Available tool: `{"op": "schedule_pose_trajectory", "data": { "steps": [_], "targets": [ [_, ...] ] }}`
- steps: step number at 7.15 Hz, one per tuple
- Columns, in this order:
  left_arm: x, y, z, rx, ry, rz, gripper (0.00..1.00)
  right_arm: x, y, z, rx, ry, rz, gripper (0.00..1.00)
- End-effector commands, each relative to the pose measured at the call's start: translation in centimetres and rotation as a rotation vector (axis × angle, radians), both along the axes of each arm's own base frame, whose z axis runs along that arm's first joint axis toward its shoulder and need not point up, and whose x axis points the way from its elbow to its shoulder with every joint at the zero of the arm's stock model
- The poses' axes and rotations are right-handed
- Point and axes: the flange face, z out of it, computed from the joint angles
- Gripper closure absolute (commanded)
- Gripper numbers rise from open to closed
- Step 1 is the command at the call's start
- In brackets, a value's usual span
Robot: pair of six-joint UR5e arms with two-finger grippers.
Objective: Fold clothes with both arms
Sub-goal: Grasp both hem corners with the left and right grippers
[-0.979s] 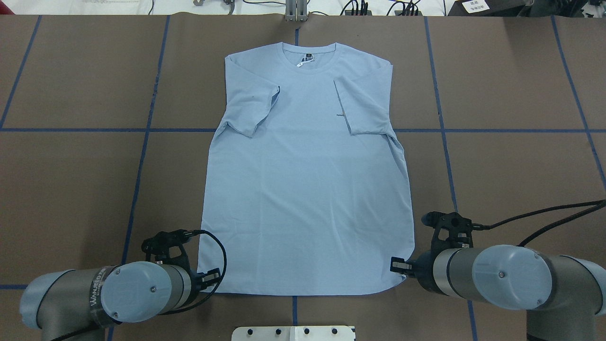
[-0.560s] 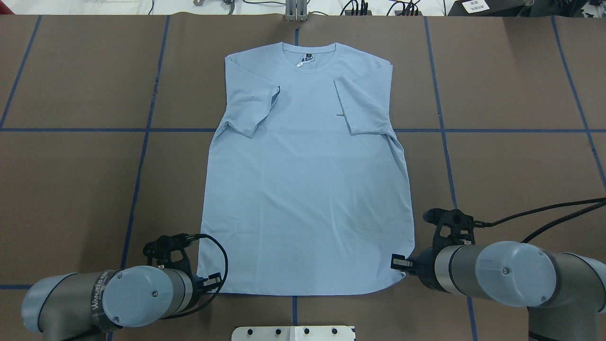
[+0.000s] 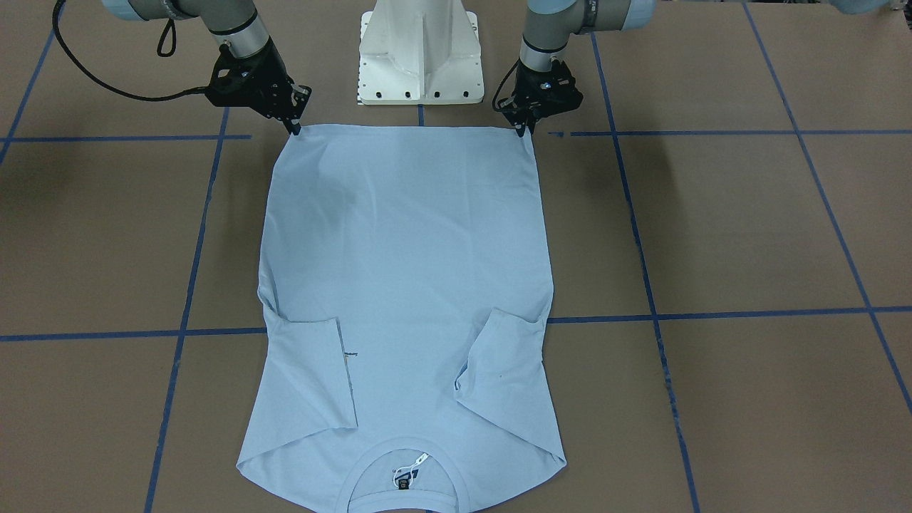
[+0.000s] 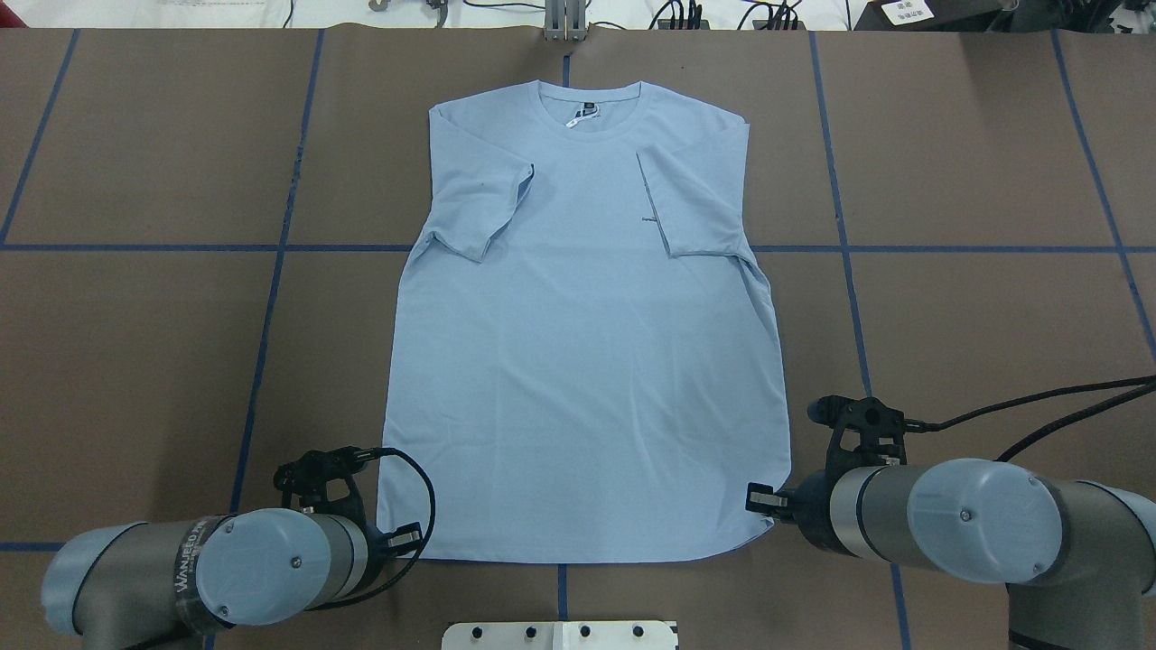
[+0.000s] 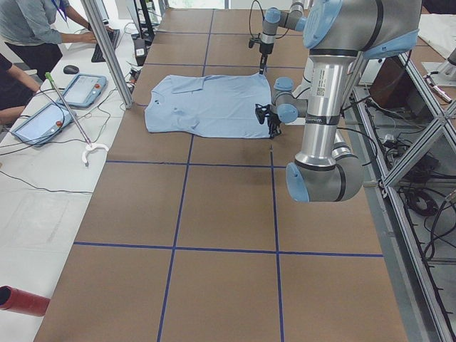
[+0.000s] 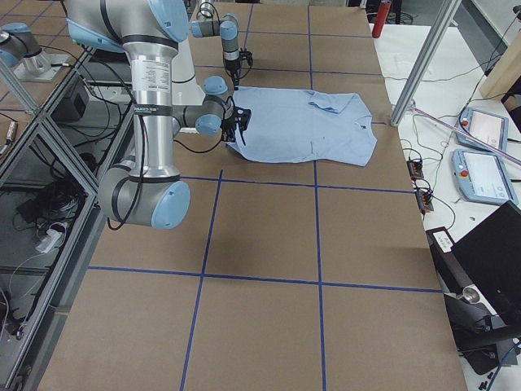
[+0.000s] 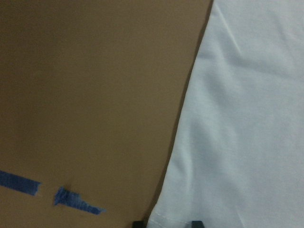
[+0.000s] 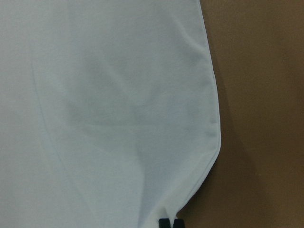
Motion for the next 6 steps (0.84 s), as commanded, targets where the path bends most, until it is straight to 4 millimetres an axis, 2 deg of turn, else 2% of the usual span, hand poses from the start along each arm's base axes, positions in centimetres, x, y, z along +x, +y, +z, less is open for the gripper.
{"op": "schedule_pose_trajectory", "data": {
  "steps": [1, 3, 4, 5, 6],
  "targets": [
    [-0.1, 0.0, -0.6, 0.002, 0.012, 0.0, 1.0, 0.0, 0.0, 0.1, -0.001, 0.001, 0.001, 1.0],
    [-2.2, 0.4, -2.7, 0.001, 0.004, 0.002, 1.0, 0.6, -0.1, -0.1, -0.013, -0.005, -0.009, 1.0],
    [-4.0, 0.7, -4.4, -0.001, -0.007, 0.003, 1.0, 2.0, -0.1, -1.5, -0.012, -0.036, -0.007, 1.0],
    [-5.2, 1.7, -5.7, -0.002, -0.012, 0.02, 1.0, 3.2, 0.3, -1.9, -0.014, -0.044, -0.012, 1.0],
    [-5.9, 3.9, -6.8, -0.002, -0.016, 0.066, 1.0, 4.4, 1.2, -2.7, -0.044, -0.066, -0.06, 1.0]
  ]
}}
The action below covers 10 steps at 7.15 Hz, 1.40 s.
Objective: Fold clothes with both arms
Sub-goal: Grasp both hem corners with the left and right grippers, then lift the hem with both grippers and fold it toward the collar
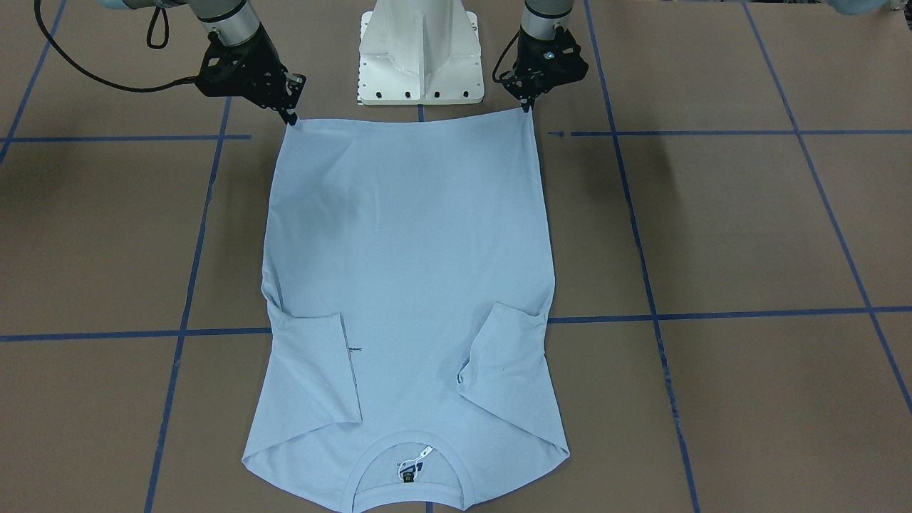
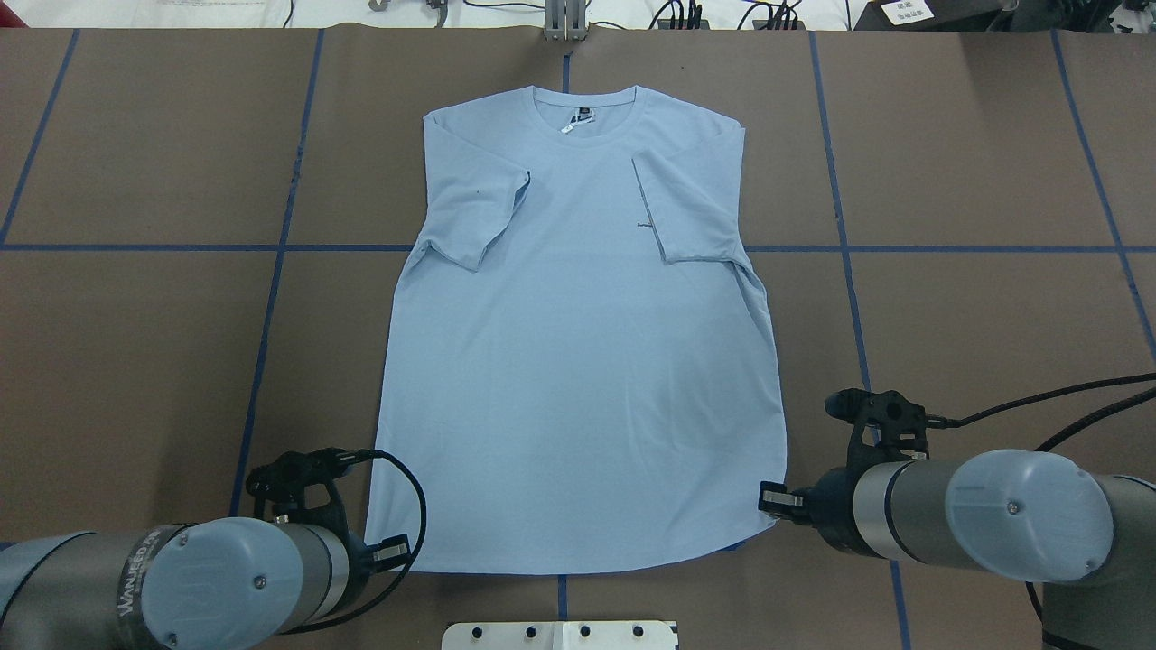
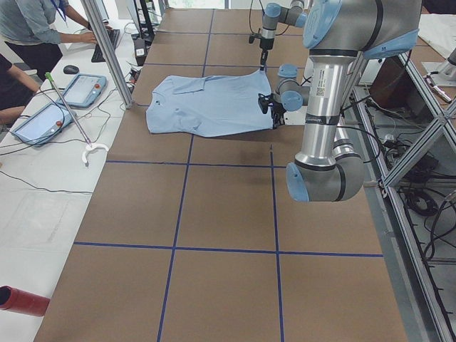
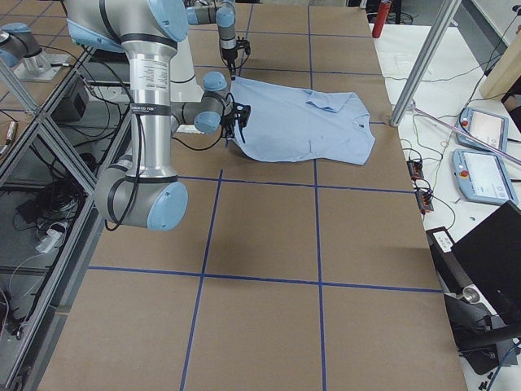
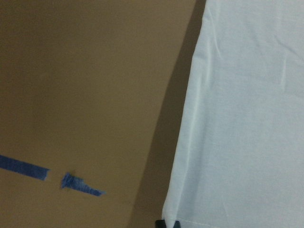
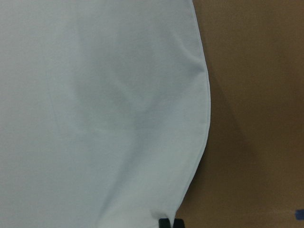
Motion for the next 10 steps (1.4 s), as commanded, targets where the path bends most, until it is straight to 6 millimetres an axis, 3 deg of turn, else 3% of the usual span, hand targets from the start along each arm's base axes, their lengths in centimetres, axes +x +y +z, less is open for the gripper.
{"op": "schedule_pose_trajectory", "data": {
  "steps": [1, 2, 4, 5, 6, 7, 8, 10],
  "targets": [
    [-2.7, 4.8, -3.4, 0.001, 0.014, 0.098, 1.0, 2.7, 1.8, -1.0, -0.068, -0.032, -0.104, 1.0],
    [-3.3, 6.8, -4.1, -0.007, 0.012, 0.134, 1.0, 3.7, 2.8, -1.0, -0.112, -0.036, -0.16, 1.0],
    [-4.9, 8.6, -5.6, -0.007, 0.051, 0.18, 1.0, 7.3, 5.4, -1.6, -0.223, -0.055, -0.318, 1.0],
    [-5.2, 9.2, -5.6, -0.008, 0.026, 0.197, 1.0, 8.3, 5.9, -2.0, -0.231, -0.059, -0.331, 1.0],
    [-5.3, 9.2, -6.1, -0.011, 0.038, 0.198, 1.0, 7.8, 6.0, -1.8, -0.231, -0.056, -0.337, 1.0],
    [-5.4, 8.0, -6.7, -0.001, 0.052, 0.179, 1.0, 7.4, 4.5, -0.1, -0.232, -0.027, -0.296, 1.0],
    [-5.6, 5.9, -6.4, 0.016, 0.041, 0.144, 1.0, 6.8, 1.5, -0.1, -0.2, -0.046, -0.245, 1.0],
    [-6.6, 1.7, -6.0, 0.071, 0.027, 0.098, 1.0, 5.3, -4.1, -1.9, -0.156, -0.103, -0.154, 1.0]
  ]
}}
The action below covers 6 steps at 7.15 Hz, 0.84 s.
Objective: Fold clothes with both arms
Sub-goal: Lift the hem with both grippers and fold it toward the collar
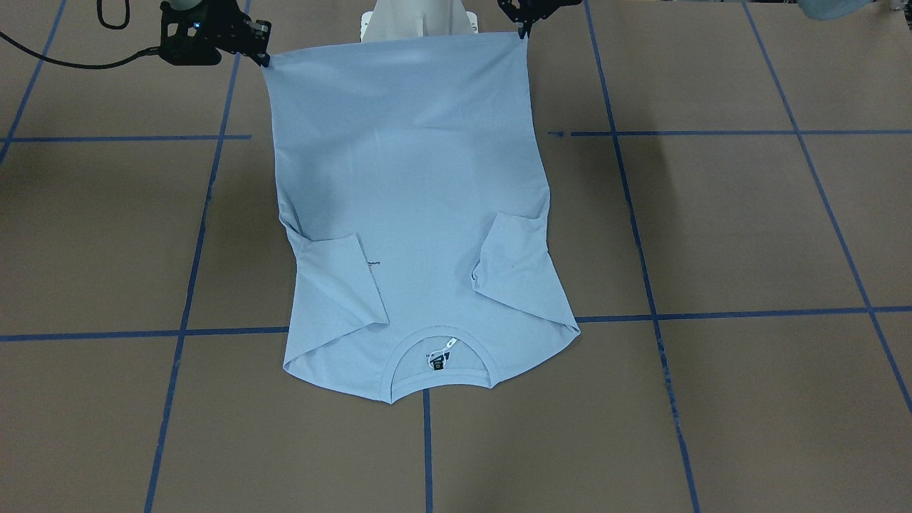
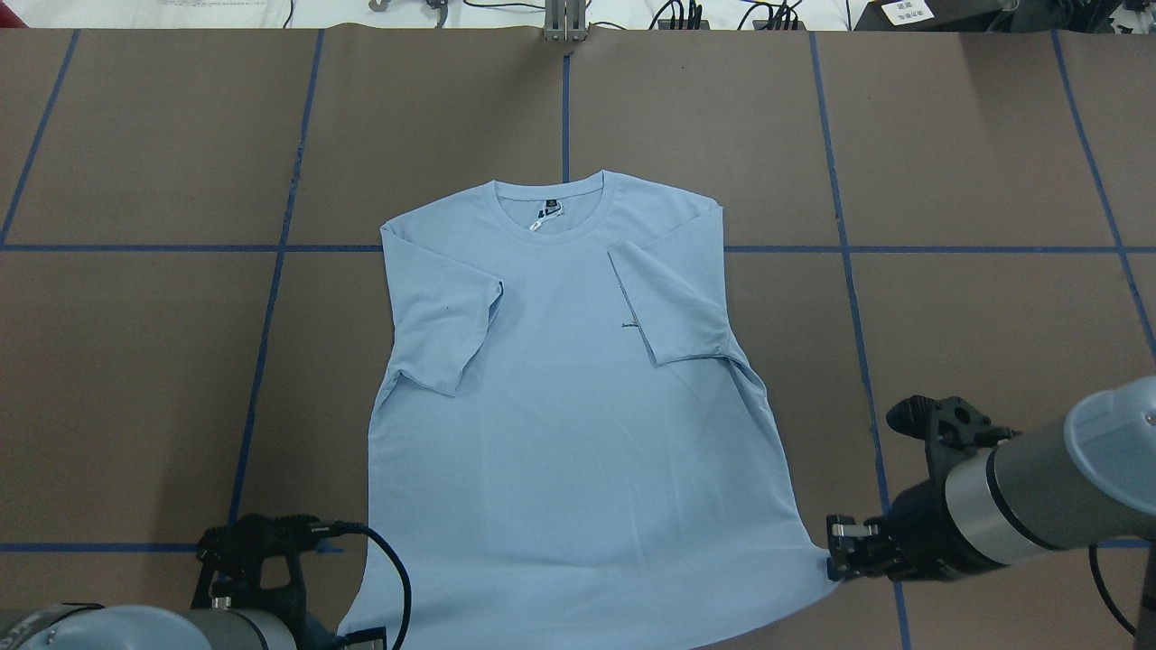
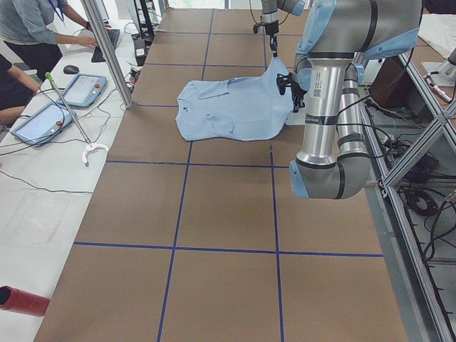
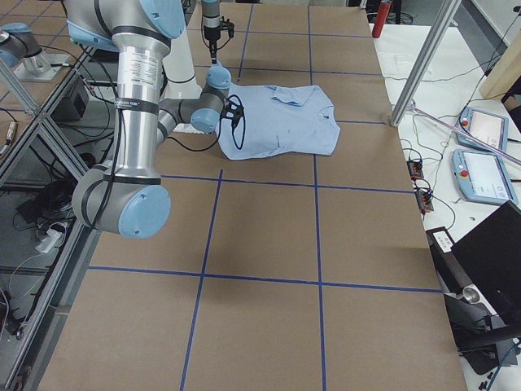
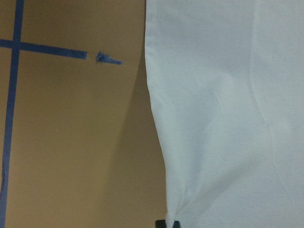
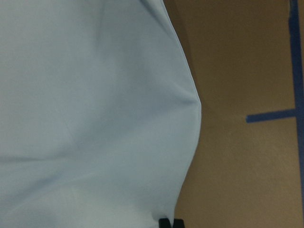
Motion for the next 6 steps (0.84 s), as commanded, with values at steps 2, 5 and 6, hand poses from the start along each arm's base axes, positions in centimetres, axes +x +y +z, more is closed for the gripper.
{"op": "schedule_pose_trajectory", "data": {
  "steps": [2, 5, 6],
  "targets": [
    [-1.4, -7.0, 1.4, 0.068, -0.045, -0.054, 1.0, -0.5, -10.2, -0.9, 0.031, -0.027, 0.172, 1.0],
    [1.8, -13.6, 2.9, 0.05, -0.122, -0.167, 1.0, -1.7, -18.4, -1.9, 0.072, -0.022, 0.269, 1.0],
    [2.1, -16.1, 3.1, 0.075, -0.139, -0.178, 1.0, -3.6, -21.3, -3.0, 0.078, -0.022, 0.284, 1.0]
  ]
}}
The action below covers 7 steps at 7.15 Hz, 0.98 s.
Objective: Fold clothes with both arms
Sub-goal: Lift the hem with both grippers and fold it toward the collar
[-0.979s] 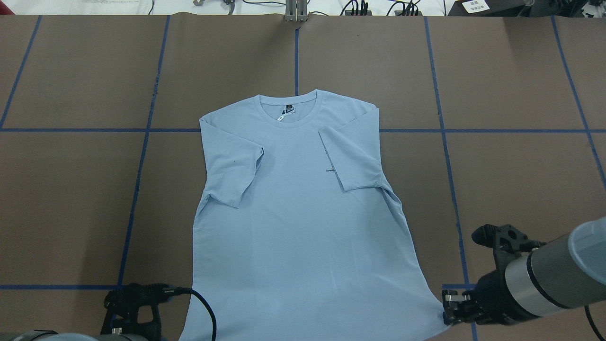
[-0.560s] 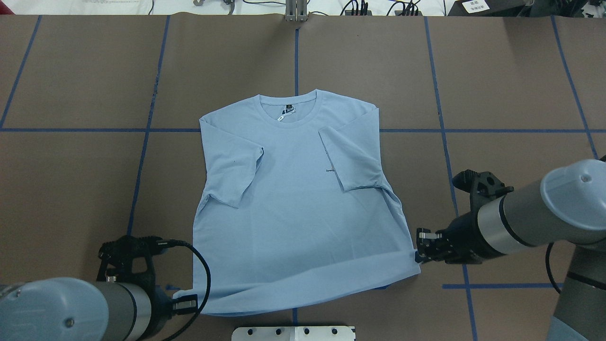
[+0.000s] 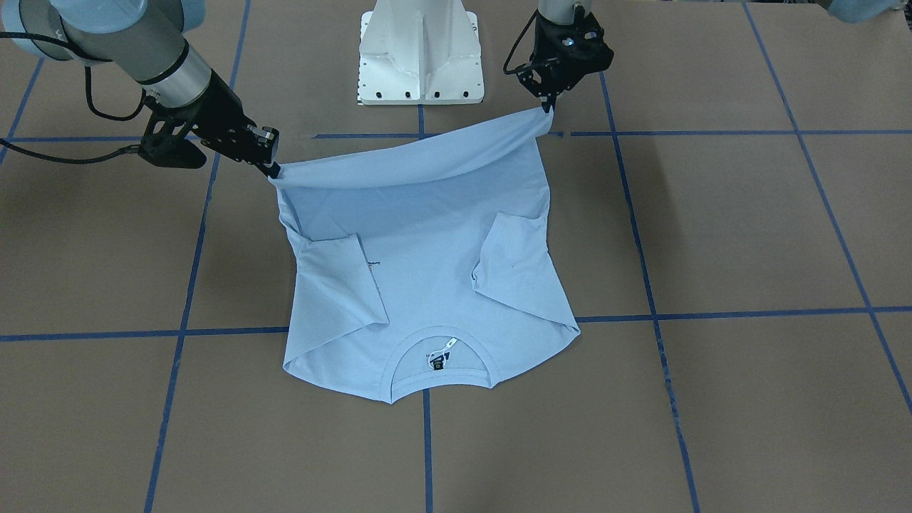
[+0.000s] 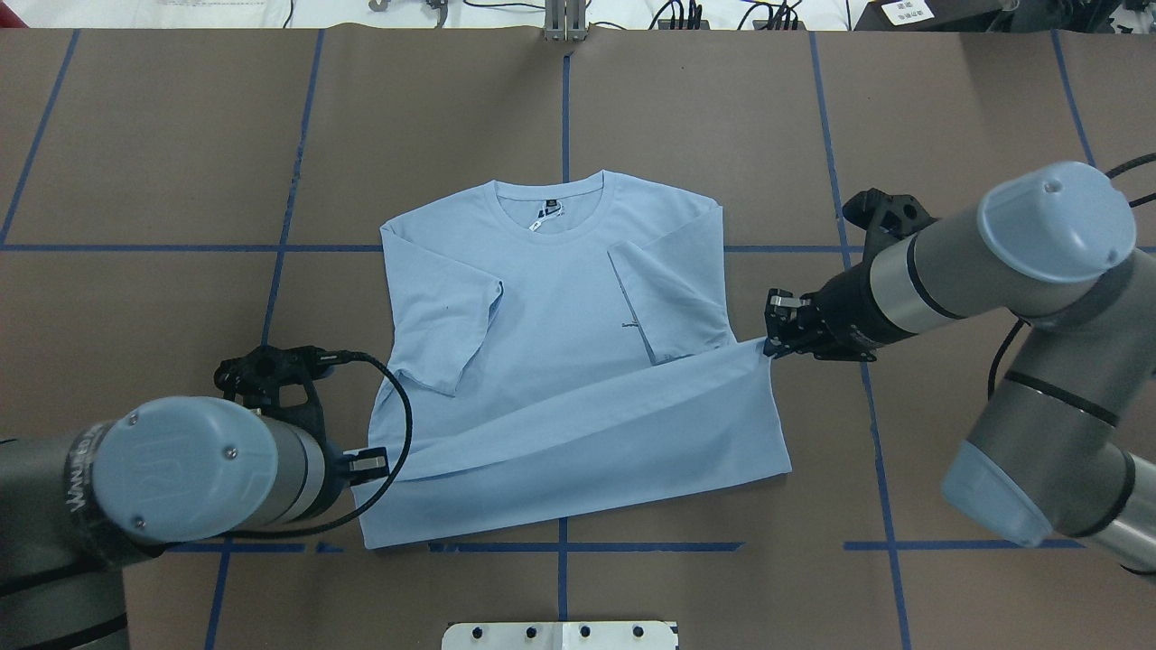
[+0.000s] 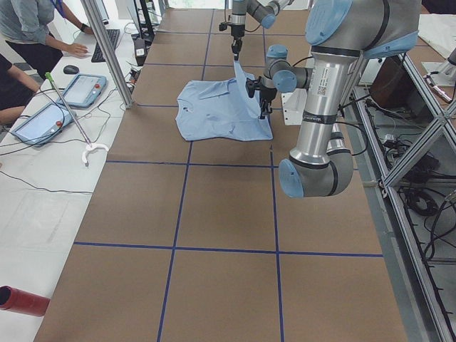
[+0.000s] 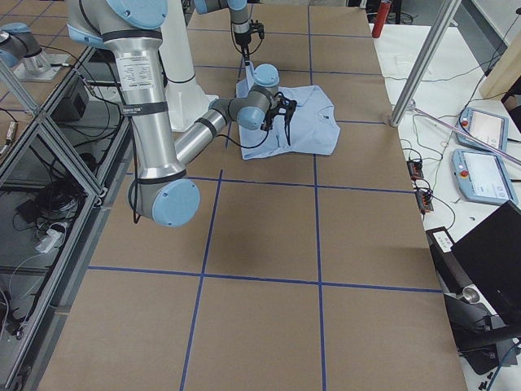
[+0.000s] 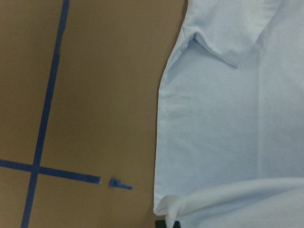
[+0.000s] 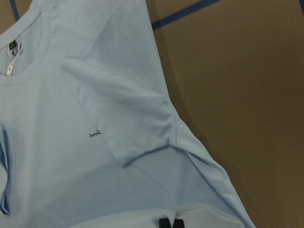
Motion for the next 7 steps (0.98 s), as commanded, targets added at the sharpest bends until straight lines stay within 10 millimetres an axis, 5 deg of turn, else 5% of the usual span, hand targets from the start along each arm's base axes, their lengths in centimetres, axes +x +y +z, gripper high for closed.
{"op": "schedule_pose_trajectory", "data": {
  "steps": [1, 3, 4, 6, 7],
  "targets": [
    [-1.1, -6.4, 0.5, 0.058, -0.044, -0.039, 1.0, -2.5, -5.9, -1.5, 0.003, 0.009, 0.046, 1.0],
    [-3.8, -11.8, 0.2, 0.094, -0.063, -0.07, 1.0, 0.0, -8.8, -0.8, 0.032, 0.028, 0.082, 1.0],
    [-2.6, -13.8, 1.0, 0.103, -0.082, -0.068, 1.0, 0.9, -11.7, -1.0, 0.033, 0.038, 0.117, 1.0],
    [-2.3, -17.9, 2.1, 0.119, -0.05, -0.123, 1.0, -2.2, -16.6, -1.8, 0.01, 0.066, 0.124, 1.0],
    [-2.1, -21.7, 2.1, 0.12, -0.065, -0.157, 1.0, -3.5, -18.1, -1.9, -0.003, 0.08, 0.123, 1.0]
  ]
}}
